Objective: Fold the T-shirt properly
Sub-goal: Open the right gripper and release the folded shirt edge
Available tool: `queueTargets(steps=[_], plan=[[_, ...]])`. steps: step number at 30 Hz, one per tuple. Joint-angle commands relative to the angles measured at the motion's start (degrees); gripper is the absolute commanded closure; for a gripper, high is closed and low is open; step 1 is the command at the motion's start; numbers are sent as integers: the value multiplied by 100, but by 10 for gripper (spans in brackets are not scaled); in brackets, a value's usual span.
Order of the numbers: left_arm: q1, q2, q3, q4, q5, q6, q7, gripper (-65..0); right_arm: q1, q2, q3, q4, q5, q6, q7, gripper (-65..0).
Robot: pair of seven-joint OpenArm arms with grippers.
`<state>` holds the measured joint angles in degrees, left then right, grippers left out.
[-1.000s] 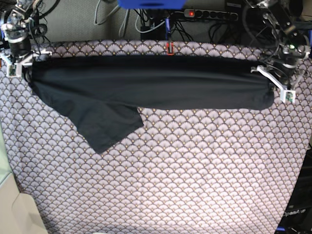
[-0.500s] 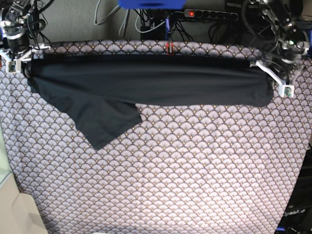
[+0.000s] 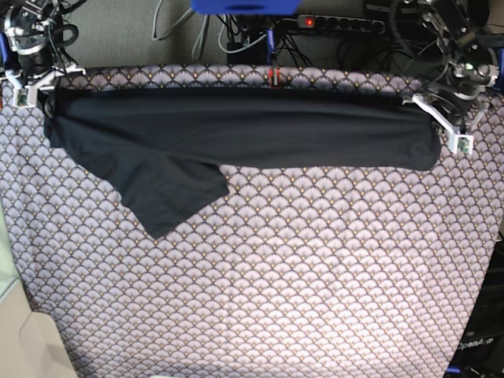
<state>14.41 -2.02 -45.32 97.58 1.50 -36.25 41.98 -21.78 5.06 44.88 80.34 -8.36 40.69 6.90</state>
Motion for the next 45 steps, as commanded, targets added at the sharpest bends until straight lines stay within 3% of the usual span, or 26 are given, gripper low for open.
queueTargets(steps=[1,3,6,11,15,21,29,32,36,43,45], plan=[[-4,-66,-35,75,13,43,-97,0,-15,96,70,68,58,-69,88,0],[-4,-66,-35,75,13,43,-97,-4,-15,96,70,68,58,-69,80,0],[66,-66,-53,75,-31,43,-114,-95,-15,105,70,68,58,-69,80,-7],[84,48,-61,93,-31,43,-140,-222,-15,105,70,68,58,-69,80,-142],[84,48,-61,84,-31,43,-140,-237,-42,167,70,68,58,-69,80,-278],[75,48,-61,75,-31,43,-140,-238,-59,263,202,103,67,-69,80,-397],[75,136,-61,84,-31,34,-149,-238,2,378,685,120,102,-69,115,-406],[75,145,-61,75,-31,34,-149,-248,-7,413,685,182,102,-69,115,-406],[66,215,-70,93,-31,34,-149,-330,-33,386,685,349,102,-69,115,-406],[66,224,-70,75,-31,34,-149,-330,187,404,633,753,489,-69,44,-399],[66,303,-70,75,-31,34,-149,-330,495,395,439,955,392,-69,-298,-399]])
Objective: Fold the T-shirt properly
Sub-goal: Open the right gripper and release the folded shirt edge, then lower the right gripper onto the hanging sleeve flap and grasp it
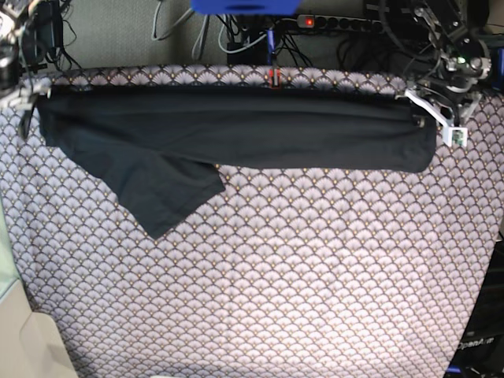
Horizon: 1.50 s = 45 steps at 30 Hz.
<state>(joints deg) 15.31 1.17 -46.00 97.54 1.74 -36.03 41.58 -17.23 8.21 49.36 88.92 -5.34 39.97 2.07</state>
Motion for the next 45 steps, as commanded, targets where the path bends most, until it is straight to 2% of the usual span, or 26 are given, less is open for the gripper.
queueTargets(steps=[1,5,10,15,23,31,41,45], plan=[[-23,-7,-2,79,-55,12,-110,-330,216,89,-158,176,11,3,-105,-399],[-23,11,-2,9,-55,12,-110,-330,1095,142,-870,228,-252,3,-1363,-399],[-23,19,6,0,-55,12,-110,-330,1895,195,-1644,202,-261,3,-2708,-399],[-15,19,-2,9,-55,12,-84,-330,2431,186,-2145,-106,-244,3,-3525,-399],[100,90,-2,9,-46,12,-110,-329,2906,107,-2637,-1161,-235,3,-3631,-400],[100,107,-2,9,-37,21,-84,-329,3257,10,-3051,-1266,-235,3,-3666,-399],[100,107,-2,9,-20,21,-66,-329,4057,-95,-3086,-2857,-235,3,-3613,-399],[91,195,-2,18,-2,21,-66,-329,4216,-95,-3086,-2963,-235,3,-3613,-400]])
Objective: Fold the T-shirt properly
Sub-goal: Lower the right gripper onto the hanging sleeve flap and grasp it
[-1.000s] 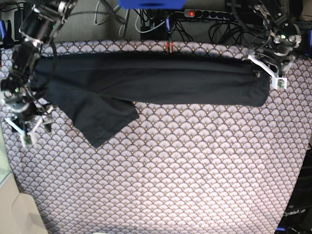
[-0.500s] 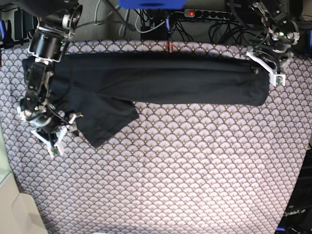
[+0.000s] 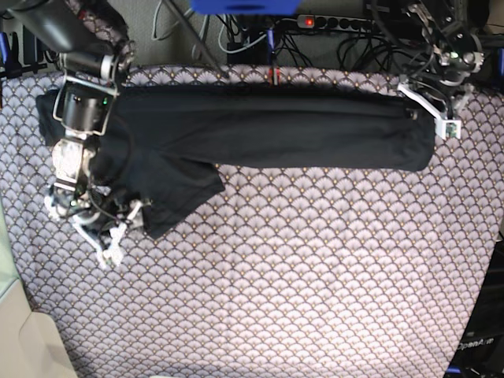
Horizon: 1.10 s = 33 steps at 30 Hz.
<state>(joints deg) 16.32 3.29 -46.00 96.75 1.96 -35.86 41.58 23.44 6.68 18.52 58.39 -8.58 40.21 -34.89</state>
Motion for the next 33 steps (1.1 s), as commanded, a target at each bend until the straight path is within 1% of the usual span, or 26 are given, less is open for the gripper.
queueTargets(steps=[1,3,7,10,28,30,33], plan=[[-10,1,-2,105,-24,3,-66,-329,192,40,-2,91,89,-21,83,-400],[-10,1,-2,88,-24,3,-75,-329,245,-30,-11,82,89,-21,83,-401],[-18,10,-2,105,-24,12,-66,-329,254,-66,-11,82,89,-21,83,-402],[-10,10,-2,105,-24,12,-66,-329,218,-197,-11,82,89,-21,83,-402],[-18,10,-2,96,-42,12,-66,-329,-89,-215,7,73,80,-21,83,-398],[-18,10,-2,96,-42,12,-66,-329,-151,-215,-2,73,80,-21,65,-386],[-10,10,-2,96,-51,12,-75,-329,-203,-215,-11,73,80,-21,83,-327]])
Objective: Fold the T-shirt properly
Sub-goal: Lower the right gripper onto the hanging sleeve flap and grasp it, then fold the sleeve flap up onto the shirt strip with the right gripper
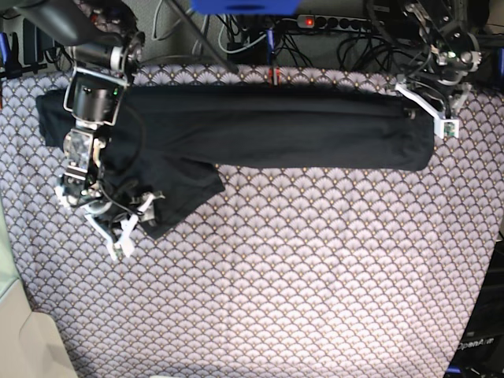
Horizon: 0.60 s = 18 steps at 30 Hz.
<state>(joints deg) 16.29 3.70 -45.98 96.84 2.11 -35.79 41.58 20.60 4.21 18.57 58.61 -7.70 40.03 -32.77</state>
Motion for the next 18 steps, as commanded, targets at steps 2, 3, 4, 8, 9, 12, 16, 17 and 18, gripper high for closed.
queueTargets(steps=[2,3,4,8,9,12,16,17,18], plan=[[-7,-32,-5,79,-66,5,-75,-329,81,23,-15,51,-8,-3,-129,-273],[-7,-32,-5,79,-75,5,-75,-329,81,-3,3,51,-8,-3,-147,-248],[-7,-32,-5,79,-75,5,-75,-329,81,-47,-6,51,-8,-3,-156,-218],[-7,-32,-5,79,-83,5,-92,-329,72,-56,-24,51,-25,-3,-164,-101],[-7,-32,-5,79,-83,5,-92,-329,63,-56,-24,51,-25,-3,-173,-73],[-7,-32,-5,79,-83,5,-92,-329,2,-56,-24,51,-25,-3,-164,-7],[-7,-32,13,79,-83,5,-92,-329,19,-21,-33,86,-25,-3,-138,0],[-7,-32,22,79,-83,5,-92,-329,28,32,-24,86,-25,-3,-138,0],[-7,-32,31,79,-83,5,-101,-329,28,50,-24,86,-25,-3,-138,0]])
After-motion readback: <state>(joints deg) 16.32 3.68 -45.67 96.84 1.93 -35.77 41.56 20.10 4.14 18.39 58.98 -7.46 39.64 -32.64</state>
